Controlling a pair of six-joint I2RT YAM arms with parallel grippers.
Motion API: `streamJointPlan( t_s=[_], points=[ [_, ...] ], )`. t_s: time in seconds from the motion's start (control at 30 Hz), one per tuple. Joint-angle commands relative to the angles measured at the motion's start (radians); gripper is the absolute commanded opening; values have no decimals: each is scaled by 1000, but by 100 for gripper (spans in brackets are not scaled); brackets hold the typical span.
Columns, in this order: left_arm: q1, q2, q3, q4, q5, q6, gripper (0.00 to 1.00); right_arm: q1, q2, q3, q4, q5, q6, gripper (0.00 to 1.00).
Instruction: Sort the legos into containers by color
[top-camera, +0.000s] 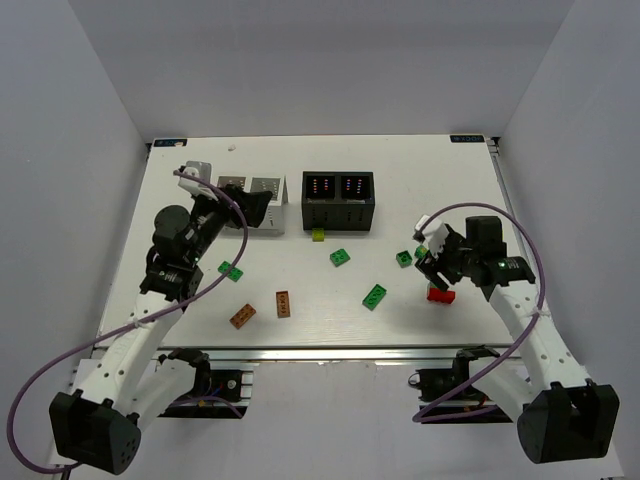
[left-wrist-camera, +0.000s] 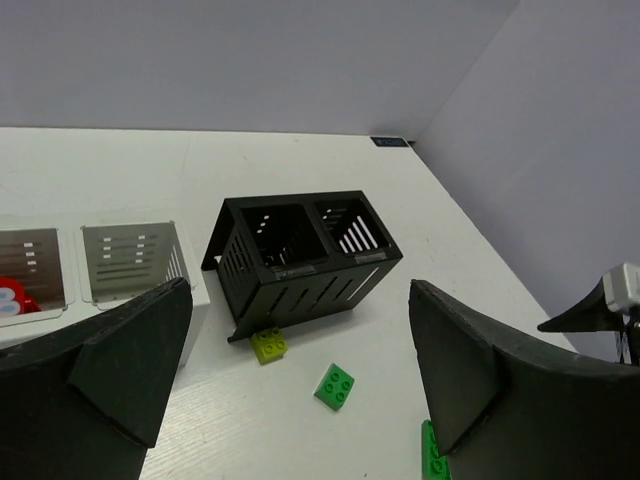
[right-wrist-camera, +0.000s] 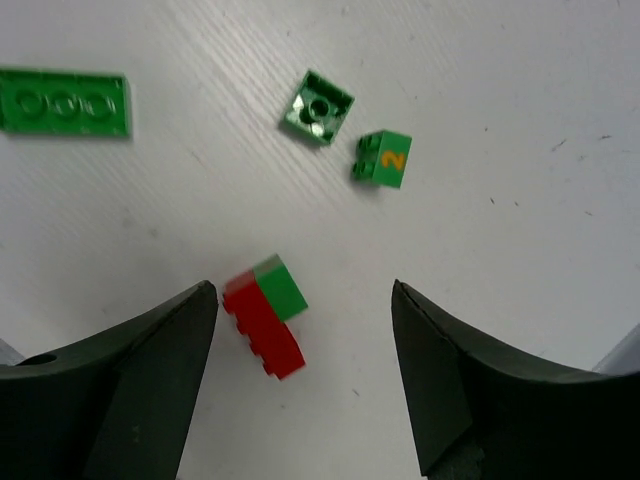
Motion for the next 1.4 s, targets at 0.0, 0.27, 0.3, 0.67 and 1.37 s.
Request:
streamJointPlan(
  t_s=[0.0,0.27,0.3,0.67,1.37],
  points=[
    [-2,-57,-6,2,7,17,98,-34,-26,-6,-158,29,-251,74],
    [-2,-67,-7,8,13,20,98,-89,-179,-196,-143,-46,-702,68],
    [-2,-67,-7,8,14,19,98,-89,-189,-213,-123,-53,-742,68],
    [-2,-78,-7,10,14,23,98,-100,-85,-242,-67,8,-756,69],
    [-2,-86,-9,11,17,26,98,-177,170,-224,-7,-44,-805,57]
  ],
)
